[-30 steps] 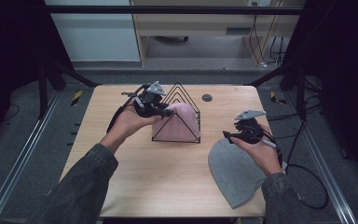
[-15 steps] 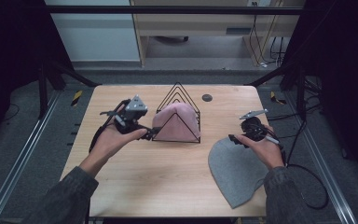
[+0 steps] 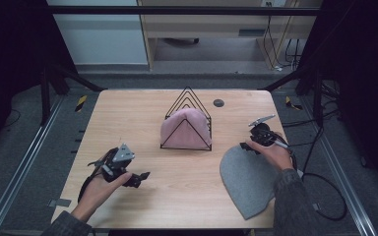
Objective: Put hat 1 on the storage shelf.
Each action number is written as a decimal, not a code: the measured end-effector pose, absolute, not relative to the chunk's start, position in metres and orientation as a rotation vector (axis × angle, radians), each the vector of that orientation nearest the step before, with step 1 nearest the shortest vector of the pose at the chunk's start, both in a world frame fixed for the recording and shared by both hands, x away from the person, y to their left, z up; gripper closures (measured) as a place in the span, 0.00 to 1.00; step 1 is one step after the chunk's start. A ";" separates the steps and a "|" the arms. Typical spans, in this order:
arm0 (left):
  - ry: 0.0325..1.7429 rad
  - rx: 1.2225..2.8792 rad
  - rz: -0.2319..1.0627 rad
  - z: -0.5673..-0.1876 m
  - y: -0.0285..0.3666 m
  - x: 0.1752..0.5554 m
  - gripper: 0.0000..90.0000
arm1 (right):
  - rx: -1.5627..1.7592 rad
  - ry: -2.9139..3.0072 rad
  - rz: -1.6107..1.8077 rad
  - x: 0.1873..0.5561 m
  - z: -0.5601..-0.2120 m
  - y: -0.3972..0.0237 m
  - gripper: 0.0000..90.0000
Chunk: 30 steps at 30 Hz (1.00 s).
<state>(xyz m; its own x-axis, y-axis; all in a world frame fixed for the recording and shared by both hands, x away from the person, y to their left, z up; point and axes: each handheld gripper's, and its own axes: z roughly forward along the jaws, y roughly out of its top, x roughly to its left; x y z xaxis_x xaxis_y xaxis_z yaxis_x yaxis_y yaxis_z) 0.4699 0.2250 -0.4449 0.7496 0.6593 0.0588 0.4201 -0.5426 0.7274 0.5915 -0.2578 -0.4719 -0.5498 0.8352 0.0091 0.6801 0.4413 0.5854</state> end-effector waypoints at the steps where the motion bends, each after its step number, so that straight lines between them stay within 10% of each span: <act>1: 0.827 2.249 0.407 -0.453 0.236 0.463 0.08 | 1.318 2.418 0.783 0.593 -0.474 -0.257 0.44; 15: 0.894 2.233 0.415 -0.455 0.261 0.456 0.09 | 1.304 2.477 0.713 0.590 -0.482 -0.254 0.45; 30: 0.942 2.246 0.466 -0.456 0.263 0.458 0.11 | 1.268 2.530 0.756 0.579 -0.478 -0.252 0.93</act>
